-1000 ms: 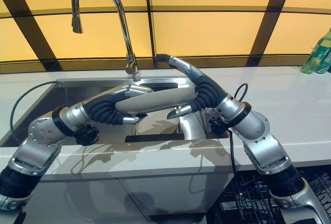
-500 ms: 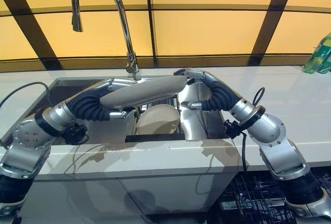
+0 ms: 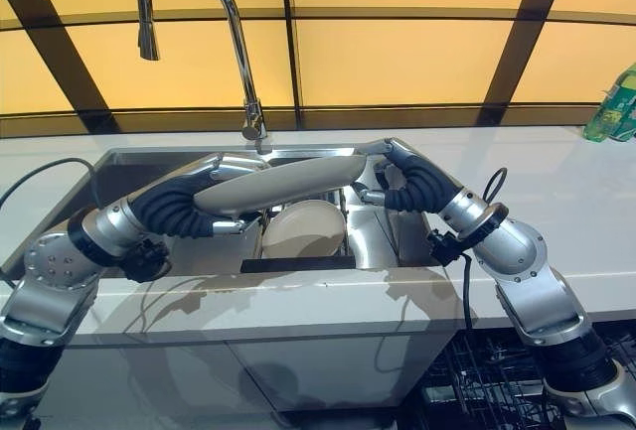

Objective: Pick up plates and place into dishwasher.

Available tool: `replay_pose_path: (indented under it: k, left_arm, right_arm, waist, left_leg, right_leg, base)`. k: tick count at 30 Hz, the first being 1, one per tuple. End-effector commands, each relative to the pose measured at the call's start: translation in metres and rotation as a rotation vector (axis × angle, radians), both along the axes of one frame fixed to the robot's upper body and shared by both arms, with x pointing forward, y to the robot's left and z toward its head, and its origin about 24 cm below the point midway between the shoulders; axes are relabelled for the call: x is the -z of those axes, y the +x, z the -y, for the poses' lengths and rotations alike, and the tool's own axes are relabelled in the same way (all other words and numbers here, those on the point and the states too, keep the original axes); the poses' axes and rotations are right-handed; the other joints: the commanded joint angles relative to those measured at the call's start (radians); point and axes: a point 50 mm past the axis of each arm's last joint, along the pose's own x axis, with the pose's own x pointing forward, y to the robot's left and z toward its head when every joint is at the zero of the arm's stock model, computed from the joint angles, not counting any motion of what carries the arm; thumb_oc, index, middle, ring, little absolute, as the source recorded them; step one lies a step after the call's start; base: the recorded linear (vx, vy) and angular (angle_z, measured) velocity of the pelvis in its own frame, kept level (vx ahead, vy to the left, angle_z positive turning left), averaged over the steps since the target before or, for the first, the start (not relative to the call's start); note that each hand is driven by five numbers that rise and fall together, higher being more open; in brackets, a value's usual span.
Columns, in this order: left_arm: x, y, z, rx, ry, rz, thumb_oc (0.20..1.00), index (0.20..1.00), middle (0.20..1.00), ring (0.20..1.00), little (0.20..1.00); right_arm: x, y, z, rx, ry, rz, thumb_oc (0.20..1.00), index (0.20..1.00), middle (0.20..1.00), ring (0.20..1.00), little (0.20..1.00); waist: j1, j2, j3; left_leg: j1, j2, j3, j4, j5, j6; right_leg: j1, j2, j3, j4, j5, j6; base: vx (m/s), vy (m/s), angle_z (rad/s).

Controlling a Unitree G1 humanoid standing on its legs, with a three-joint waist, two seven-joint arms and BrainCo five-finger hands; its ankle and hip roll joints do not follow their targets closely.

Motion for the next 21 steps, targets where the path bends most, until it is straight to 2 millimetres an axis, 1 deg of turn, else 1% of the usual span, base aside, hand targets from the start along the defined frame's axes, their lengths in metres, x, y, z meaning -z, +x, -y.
replay_pose_path:
  k: [1, 7, 10, 15, 16, 17, 21]
  left_arm:
    - [-0.0299, -0.0001, 0.0021, 0.049, -0.126, 0.102, 0.200, 0.200, 0.200, 0.200, 0.200]
    - [-0.0298, 0.0011, 0.0036, 0.057, -0.127, 0.096, 0.200, 0.200, 0.200, 0.200, 0.200]
    - [-0.0302, 0.0023, 0.0042, 0.058, -0.128, 0.092, 0.200, 0.200, 0.200, 0.200, 0.200]
    - [-0.0284, 0.0051, 0.0034, 0.038, -0.163, 0.073, 0.200, 0.200, 0.200, 0.200, 0.200]
    - [-0.0273, 0.0059, 0.0026, 0.023, -0.176, 0.069, 0.645, 0.645, 0.645, 0.645, 0.645]
    - [-0.0264, 0.0065, 0.0020, 0.014, -0.182, 0.066, 1.000, 1.000, 1.000, 1.000, 1.000]
    - [-0.0259, 0.0085, -0.0035, -0.041, -0.240, 0.072, 1.000, 1.000, 1.000, 1.000, 1.000]
  right_arm:
    - [-0.0207, -0.0033, -0.0144, -0.089, 0.064, 0.100, 0.200, 0.200, 0.200, 0.200, 0.200]
    - [-0.0207, -0.0040, -0.0174, -0.122, 0.061, 0.093, 0.200, 0.200, 0.200, 0.200, 0.200]
    - [-0.0235, -0.0060, -0.0203, -0.165, 0.098, 0.096, 0.200, 0.200, 0.200, 0.200, 0.200]
    - [-0.0224, -0.0041, -0.0220, -0.147, 0.111, 0.102, 0.200, 0.200, 0.200, 0.200, 0.200]
    - [-0.0210, -0.0040, -0.0216, -0.143, 0.111, 0.103, 0.200, 0.200, 0.200, 0.200, 0.200]
    - [-0.0201, -0.0038, -0.0214, -0.141, 0.110, 0.103, 0.200, 0.200, 0.200, 0.200, 0.200]
    - [-0.0195, -0.0046, -0.0188, -0.133, 0.119, 0.108, 0.200, 0.200, 0.200, 0.200, 0.200]
  waist:
    - [0.008, -0.009, -0.026]
    - [0.008, -0.010, -0.029]
    - [0.008, -0.011, -0.029]
    - [0.009, -0.011, -0.027]
    - [0.009, -0.011, -0.028]
    - [0.010, -0.010, -0.028]
    - [0.011, -0.013, -0.029]
  left_leg:
    - [0.044, 0.013, -0.017, 0.021, -0.125, -0.001]
    - [0.042, 0.012, -0.016, 0.022, -0.125, 0.000]
    - [0.043, 0.012, -0.015, 0.021, -0.126, 0.001]
    - [0.043, 0.012, -0.015, 0.022, -0.126, 0.001]
    - [0.043, 0.013, -0.015, 0.022, -0.126, 0.001]
    - [0.042, 0.014, -0.014, 0.023, -0.125, 0.000]
    - [0.042, 0.014, -0.013, 0.023, -0.125, 0.001]
  right_leg:
    - [-0.053, -0.018, 0.015, 0.023, -0.007, 0.025]
    - [-0.055, -0.016, 0.017, 0.023, -0.007, 0.024]
    - [-0.055, -0.014, 0.019, 0.023, -0.007, 0.023]
    - [-0.055, -0.013, 0.019, 0.024, -0.008, 0.022]
    - [-0.055, -0.013, 0.019, 0.024, -0.008, 0.022]
    - [-0.055, -0.013, 0.018, 0.024, -0.008, 0.022]
    - [-0.055, -0.013, 0.016, 0.024, -0.008, 0.021]
  base:
    - [0.00, 0.000, 0.00]
    - [0.00, 0.002, -0.03]
    - [0.00, 0.000, -0.01]
    - [0.00, 0.000, 0.00]
    - [0.00, 0.000, 0.00]
    - [0.00, 0.000, 0.00]
    - [0.00, 0.000, 0.00]
